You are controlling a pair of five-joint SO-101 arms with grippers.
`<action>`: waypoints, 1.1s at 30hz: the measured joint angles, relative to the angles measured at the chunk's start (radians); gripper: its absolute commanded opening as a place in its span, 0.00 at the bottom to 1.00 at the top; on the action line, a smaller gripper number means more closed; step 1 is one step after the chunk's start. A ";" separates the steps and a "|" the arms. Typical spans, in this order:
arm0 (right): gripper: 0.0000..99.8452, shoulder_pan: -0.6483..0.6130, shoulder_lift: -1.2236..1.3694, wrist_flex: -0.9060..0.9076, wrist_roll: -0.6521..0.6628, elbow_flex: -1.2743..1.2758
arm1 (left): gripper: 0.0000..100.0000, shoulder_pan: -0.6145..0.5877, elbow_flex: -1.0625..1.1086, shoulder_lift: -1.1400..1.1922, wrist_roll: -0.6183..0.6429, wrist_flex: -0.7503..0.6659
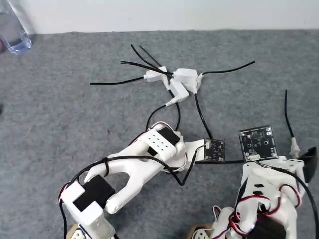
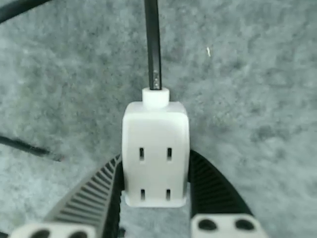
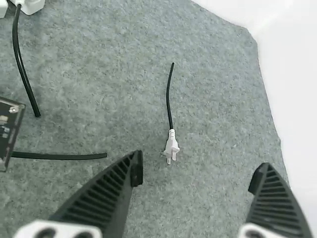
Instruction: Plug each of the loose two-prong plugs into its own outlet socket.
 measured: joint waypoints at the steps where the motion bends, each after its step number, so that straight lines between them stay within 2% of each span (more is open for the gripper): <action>1: 0.34 0.000 0.000 0.000 0.000 0.000 | 0.02 0.000 0.000 0.000 0.000 0.003; 3: 0.34 0.000 0.000 0.000 0.000 0.000 | 0.02 0.000 0.000 0.000 0.000 0.005; 8: 0.34 -0.008 0.000 0.000 0.002 0.015 | 0.12 0.000 0.000 0.000 0.049 0.005; 13: 0.34 -0.043 -0.009 0.000 0.002 0.063 | 0.17 0.000 0.000 0.000 0.078 0.005; 21: 0.34 -0.049 -0.009 -0.005 0.002 0.063 | 0.18 0.002 -0.021 0.000 0.081 0.017; 33: 0.34 -0.049 -0.009 -0.009 0.002 0.063 | 0.18 0.003 -0.026 -0.147 0.081 0.130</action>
